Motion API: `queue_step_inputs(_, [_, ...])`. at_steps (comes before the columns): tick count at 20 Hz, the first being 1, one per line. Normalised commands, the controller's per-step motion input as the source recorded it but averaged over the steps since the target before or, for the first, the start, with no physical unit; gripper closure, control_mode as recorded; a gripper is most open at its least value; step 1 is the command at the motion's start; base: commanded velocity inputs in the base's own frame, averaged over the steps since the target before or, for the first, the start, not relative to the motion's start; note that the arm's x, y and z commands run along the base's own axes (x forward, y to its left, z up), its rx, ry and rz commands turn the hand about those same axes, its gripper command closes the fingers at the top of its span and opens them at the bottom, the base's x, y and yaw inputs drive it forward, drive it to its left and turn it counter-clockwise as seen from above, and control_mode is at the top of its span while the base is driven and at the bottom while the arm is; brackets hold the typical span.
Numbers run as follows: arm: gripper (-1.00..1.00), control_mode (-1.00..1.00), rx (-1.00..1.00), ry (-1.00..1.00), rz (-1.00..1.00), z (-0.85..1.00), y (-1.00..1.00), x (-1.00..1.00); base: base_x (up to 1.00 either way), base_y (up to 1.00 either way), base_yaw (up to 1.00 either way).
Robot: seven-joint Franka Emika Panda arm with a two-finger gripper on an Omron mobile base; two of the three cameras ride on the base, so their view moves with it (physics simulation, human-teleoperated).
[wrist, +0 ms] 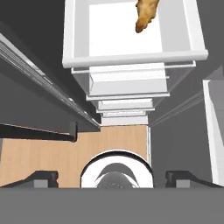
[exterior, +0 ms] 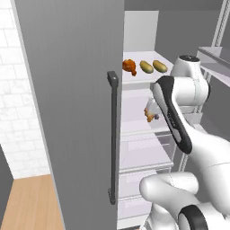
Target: Place one cucumber and one chicken drumstick in each tupperware on the nearby counter, to pack two identical lunches.
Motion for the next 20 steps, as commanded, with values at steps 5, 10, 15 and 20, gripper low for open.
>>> queue_step_inputs(5, [-1.0,-1.0,-0.03,-0.09,-0.1,-0.47,-0.21,0.03,0.0,0.0,0.0])
queue_step_inputs(10, [-1.0,-1.0,0.0,-0.15,-0.08,-0.27,-0.25,0.25,0.0,0.0,0.0])
queue_step_inputs(15, [-1.0,-1.0,0.0,-0.04,-0.04,-0.05,-0.21,0.43,0.0,0.0,0.0])
queue_step_inputs(20, [-1.0,-1.0,0.0,0.0,-0.04,-0.03,-0.22,0.55,0.0,0.0,0.0])
